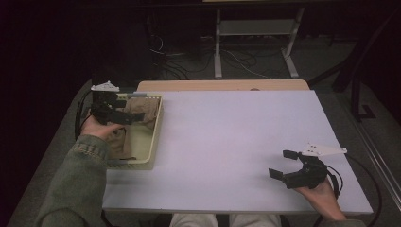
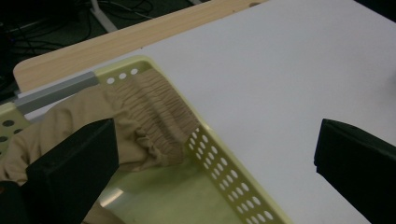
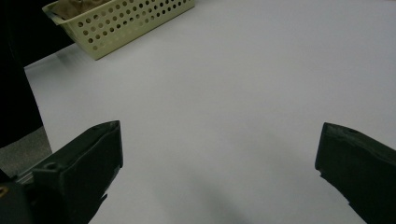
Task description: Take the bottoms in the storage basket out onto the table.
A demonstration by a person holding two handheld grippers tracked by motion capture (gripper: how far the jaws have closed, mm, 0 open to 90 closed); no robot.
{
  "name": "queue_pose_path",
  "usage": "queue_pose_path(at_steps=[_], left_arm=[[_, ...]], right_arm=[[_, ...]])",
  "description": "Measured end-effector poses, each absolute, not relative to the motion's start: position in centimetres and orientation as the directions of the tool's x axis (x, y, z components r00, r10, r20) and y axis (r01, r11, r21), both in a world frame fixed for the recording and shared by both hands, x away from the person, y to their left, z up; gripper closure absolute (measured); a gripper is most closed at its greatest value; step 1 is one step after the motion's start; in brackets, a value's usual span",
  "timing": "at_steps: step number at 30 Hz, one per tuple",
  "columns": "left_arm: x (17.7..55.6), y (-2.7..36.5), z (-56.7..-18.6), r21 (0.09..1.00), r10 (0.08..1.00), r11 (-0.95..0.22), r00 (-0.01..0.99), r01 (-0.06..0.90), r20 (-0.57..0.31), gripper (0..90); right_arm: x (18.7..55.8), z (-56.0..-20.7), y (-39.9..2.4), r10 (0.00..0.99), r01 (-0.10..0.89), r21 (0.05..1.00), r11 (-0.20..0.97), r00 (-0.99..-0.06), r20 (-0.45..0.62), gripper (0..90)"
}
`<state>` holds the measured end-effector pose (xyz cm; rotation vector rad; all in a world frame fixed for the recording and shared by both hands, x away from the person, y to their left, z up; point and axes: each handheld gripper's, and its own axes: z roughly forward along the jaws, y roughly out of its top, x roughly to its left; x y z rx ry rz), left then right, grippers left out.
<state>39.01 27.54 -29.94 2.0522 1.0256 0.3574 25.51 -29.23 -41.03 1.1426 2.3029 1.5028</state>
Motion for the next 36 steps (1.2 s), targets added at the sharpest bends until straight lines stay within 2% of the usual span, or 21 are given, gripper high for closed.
queue_pose_path(at_steps=[8,29,36], left_arm=[[39.8,28.0,-30.3,0.744,0.776,-0.373,0.626,0.555,-0.078,0.0],[41.9,29.4,-32.0,0.696,0.810,-0.393,0.585,0.602,-0.048,0.0],[42.1,30.0,-32.2,0.685,0.828,-0.407,0.561,0.605,-0.004,0.0]], right_arm=[[25.5,-41.0,-29.7,0.689,0.510,0.844,0.169,-0.673,0.269,0.6],[25.6,-41.0,-29.9,0.698,0.518,0.835,0.185,-0.668,0.259,0.5],[25.6,-41.1,-29.8,0.696,0.519,0.835,0.184,-0.668,0.261,0.5]])
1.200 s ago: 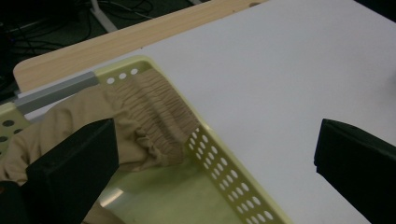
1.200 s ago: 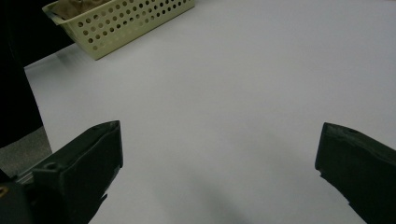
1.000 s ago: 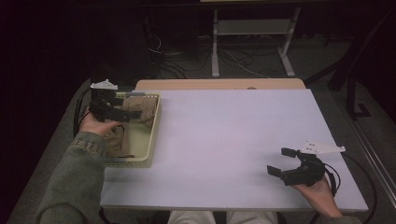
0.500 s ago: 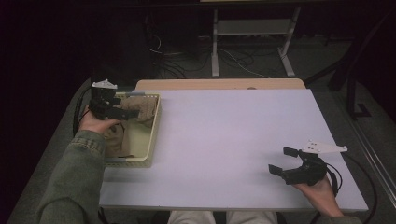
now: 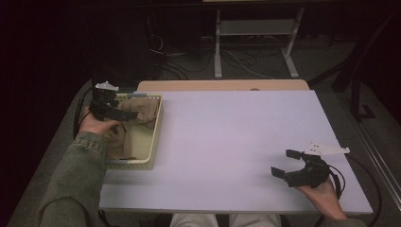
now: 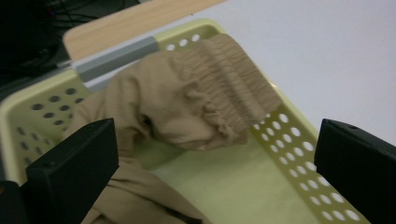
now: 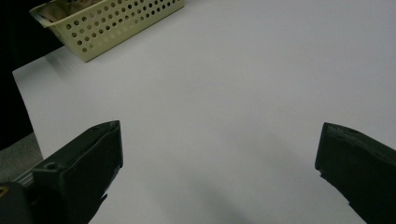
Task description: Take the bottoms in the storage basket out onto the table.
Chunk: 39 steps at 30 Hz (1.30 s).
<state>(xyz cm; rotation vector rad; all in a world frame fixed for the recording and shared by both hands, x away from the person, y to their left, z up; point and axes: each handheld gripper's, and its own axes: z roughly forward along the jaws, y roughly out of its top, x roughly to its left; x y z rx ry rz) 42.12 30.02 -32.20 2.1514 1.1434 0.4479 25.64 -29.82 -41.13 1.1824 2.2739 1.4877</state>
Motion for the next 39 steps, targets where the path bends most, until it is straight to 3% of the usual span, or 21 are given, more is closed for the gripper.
queue_pose_path(at_steps=[18,39], left_arm=[[43.5,32.0,-34.8,0.646,0.877,-0.369,0.480,0.668,0.004,0.0],[45.1,32.1,-38.4,0.490,0.903,-0.397,0.424,0.776,0.059,0.0]], right_arm=[[25.8,-41.4,-29.7,0.697,0.527,0.828,0.193,-0.668,0.263,0.6],[25.7,-41.4,-29.3,0.675,0.523,0.827,0.205,-0.687,0.267,0.6]])
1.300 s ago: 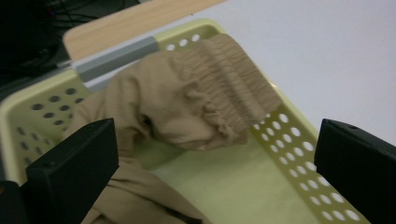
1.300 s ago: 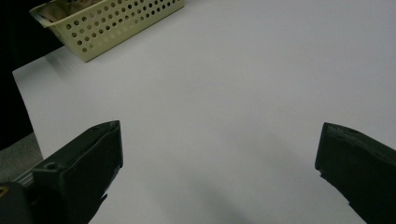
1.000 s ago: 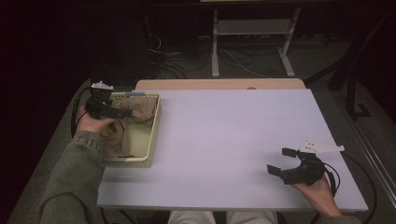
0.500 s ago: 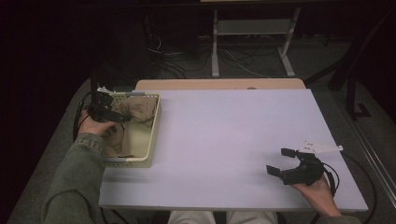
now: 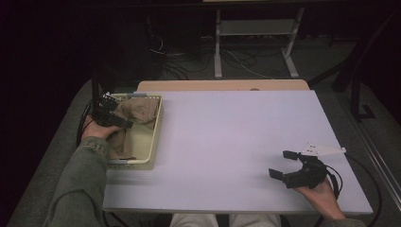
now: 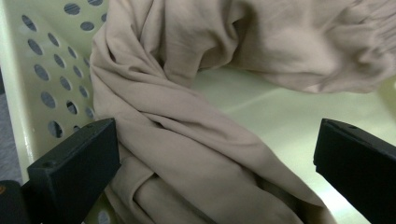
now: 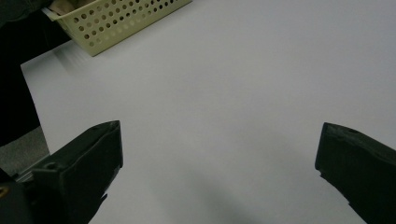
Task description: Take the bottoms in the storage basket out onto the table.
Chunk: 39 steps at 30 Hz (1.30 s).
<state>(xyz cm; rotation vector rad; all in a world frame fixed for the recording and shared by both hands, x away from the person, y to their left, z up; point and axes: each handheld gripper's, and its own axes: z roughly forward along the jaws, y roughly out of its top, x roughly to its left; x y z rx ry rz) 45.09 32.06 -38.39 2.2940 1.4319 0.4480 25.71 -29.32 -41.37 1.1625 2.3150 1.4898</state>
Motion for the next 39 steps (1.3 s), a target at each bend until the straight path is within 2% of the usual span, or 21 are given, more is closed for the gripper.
queue_pose_path(at_steps=[9,12,17,20,22,24,25,27,32,38,39], left_arm=[[45.40,31.67,-39.03,0.439,0.909,-0.411,0.393,0.799,0.136,0.3],[45.34,31.45,-39.12,0.425,0.907,-0.421,0.386,0.802,0.170,3.5],[45.30,31.54,-39.01,0.433,0.915,-0.404,0.364,0.806,0.175,13.9],[45.35,31.51,-38.97,0.420,0.915,-0.404,0.355,0.812,0.194,15.4],[45.34,31.46,-39.00,0.421,0.916,-0.400,0.344,0.814,0.205,22.1],[45.37,31.60,-38.92,0.425,0.920,-0.392,0.340,0.816,0.196,28.2],[45.35,31.63,-38.93,0.430,0.923,-0.386,0.334,0.816,0.193,28.2],[45.37,31.76,-38.94,0.428,0.922,-0.388,0.341,0.816,0.186,35.6],[45.43,31.84,-39.07,0.418,0.922,-0.387,0.351,0.822,0.164,42.2],[45.47,31.74,-39.18,0.411,0.924,-0.382,0.345,0.828,0.163,55.8],[45.47,31.74,-39.18,0.410,0.925,-0.380,0.343,0.829,0.165,55.8]], right_arm=[[25.65,-41.30,-29.29,0.665,0.516,0.831,0.208,-0.697,0.267,0.5],[25.65,-41.29,-29.29,0.665,0.515,0.832,0.208,-0.698,0.266,0.5],[25.64,-41.29,-29.27,0.663,0.514,0.832,0.208,-0.700,0.266,0.5],[25.63,-41.28,-29.27,0.662,0.512,0.833,0.210,-0.701,0.265,0.5],[25.64,-41.28,-29.30,0.663,0.511,0.834,0.207,-0.700,0.264,0.5],[25.62,-41.26,-29.30,0.663,0.512,0.834,0.206,-0.700,0.265,0.5],[25.62,-41.26,-29.30,0.663,0.512,0.834,0.206,-0.700,0.265,0.5],[25.62,-41.26,-29.31,0.664,0.512,0.834,0.206,-0.699,0.265,0.5],[25.66,-41.28,-29.33,0.668,0.514,0.832,0.208,-0.696,0.263,0.6],[25.68,-41.27,-29.36,0.670,0.516,0.832,0.205,-0.693,0.265,0.6],[25.68,-41.27,-29.36,0.670,0.516,0.832,0.205,-0.693,0.265,0.6]])
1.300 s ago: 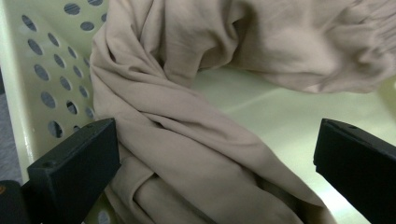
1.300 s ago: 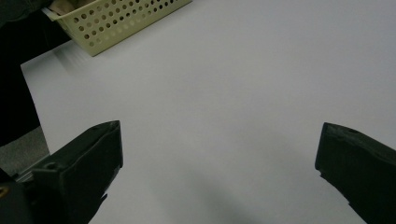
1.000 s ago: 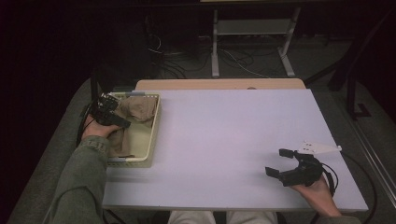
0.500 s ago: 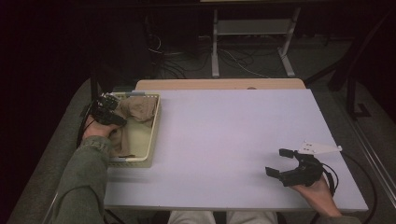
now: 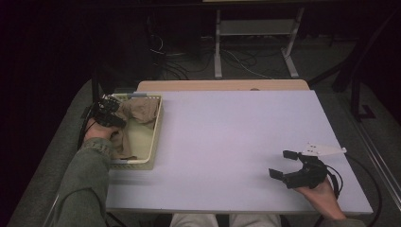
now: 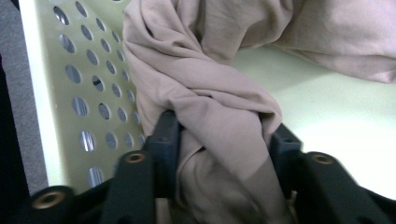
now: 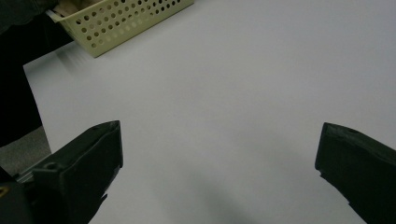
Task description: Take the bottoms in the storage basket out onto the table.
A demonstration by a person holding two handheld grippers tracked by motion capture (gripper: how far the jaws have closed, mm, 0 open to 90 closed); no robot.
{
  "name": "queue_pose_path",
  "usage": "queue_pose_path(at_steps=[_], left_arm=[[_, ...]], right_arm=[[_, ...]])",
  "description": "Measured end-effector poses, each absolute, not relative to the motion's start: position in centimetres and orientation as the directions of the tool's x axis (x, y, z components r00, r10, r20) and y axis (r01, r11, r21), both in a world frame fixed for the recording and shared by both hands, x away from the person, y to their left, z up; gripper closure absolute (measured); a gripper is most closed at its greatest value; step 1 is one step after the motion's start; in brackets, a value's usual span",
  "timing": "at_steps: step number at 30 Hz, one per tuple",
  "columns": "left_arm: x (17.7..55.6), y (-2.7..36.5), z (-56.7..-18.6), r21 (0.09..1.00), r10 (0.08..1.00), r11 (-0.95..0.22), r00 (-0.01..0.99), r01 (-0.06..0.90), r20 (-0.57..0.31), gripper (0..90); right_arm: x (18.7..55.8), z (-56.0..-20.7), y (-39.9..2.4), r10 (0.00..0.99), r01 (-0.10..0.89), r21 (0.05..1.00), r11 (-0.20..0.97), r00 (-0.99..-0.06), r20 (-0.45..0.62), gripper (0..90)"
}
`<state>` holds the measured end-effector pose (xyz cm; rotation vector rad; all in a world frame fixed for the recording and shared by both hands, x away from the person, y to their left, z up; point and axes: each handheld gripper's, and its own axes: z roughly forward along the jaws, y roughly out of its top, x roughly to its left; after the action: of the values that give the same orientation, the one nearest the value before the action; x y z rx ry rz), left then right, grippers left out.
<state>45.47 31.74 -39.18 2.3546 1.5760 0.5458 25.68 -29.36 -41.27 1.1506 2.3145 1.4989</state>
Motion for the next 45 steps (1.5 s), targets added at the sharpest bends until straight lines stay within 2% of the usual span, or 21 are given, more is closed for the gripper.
queue_pose_path(at_steps=[1,5,8,12,16,20,26,32,45], left_arm=[[45.5,31.8,-39.2,0.410,0.925,-0.379,0.340,0.830,0.168,61.9],[45.5,31.8,-39.2,0.404,0.925,-0.379,0.340,0.833,0.168,66.5],[45.6,31.8,-39.1,0.406,0.930,-0.368,0.332,0.837,0.159,74.0],[45.4,32.1,-38.7,0.413,0.935,-0.354,0.326,0.839,0.139,77.7],[45.1,32.5,-38.3,0.453,0.944,-0.322,0.320,0.832,0.083,78.7],[44.6,33.2,-37.3,0.512,0.946,-0.273,0.323,0.815,-0.011,79.3],[43.7,34.4,-36.1,0.574,0.947,-0.207,0.310,0.792,-0.087,79.5],[42.7,35.5,-34.9,0.633,0.918,-0.103,0.318,0.767,-0.237,79.5],[40.6,36.0,-32.5,0.720,0.869,-0.037,0.379,0.693,-0.320,79.6]], right_arm=[[25.7,-41.3,-29.4,0.670,0.517,0.831,0.205,-0.693,0.266,0.6],[25.7,-41.3,-29.3,0.673,0.517,0.831,0.206,-0.691,0.263,0.6],[25.8,-41.4,-29.2,0.677,0.516,0.829,0.215,-0.691,0.254,0.5],[25.8,-41.4,-29.1,0.676,0.518,0.828,0.215,-0.691,0.256,0.6],[25.8,-41.4,-29.2,0.675,0.517,0.829,0.212,-0.691,0.259,0.5],[25.8,-41.4,-29.2,0.675,0.518,0.830,0.208,-0.690,0.262,0.6],[25.8,-41.4,-29.2,0.674,0.518,0.829,0.208,-0.690,0.262,0.6],[25.8,-41.3,-29.3,0.676,0.519,0.832,0.195,-0.686,0.269,0.5],[25.8,-41.3,-29.5,0.680,0.514,0.839,0.178,-0.681,0.272,0.6]])
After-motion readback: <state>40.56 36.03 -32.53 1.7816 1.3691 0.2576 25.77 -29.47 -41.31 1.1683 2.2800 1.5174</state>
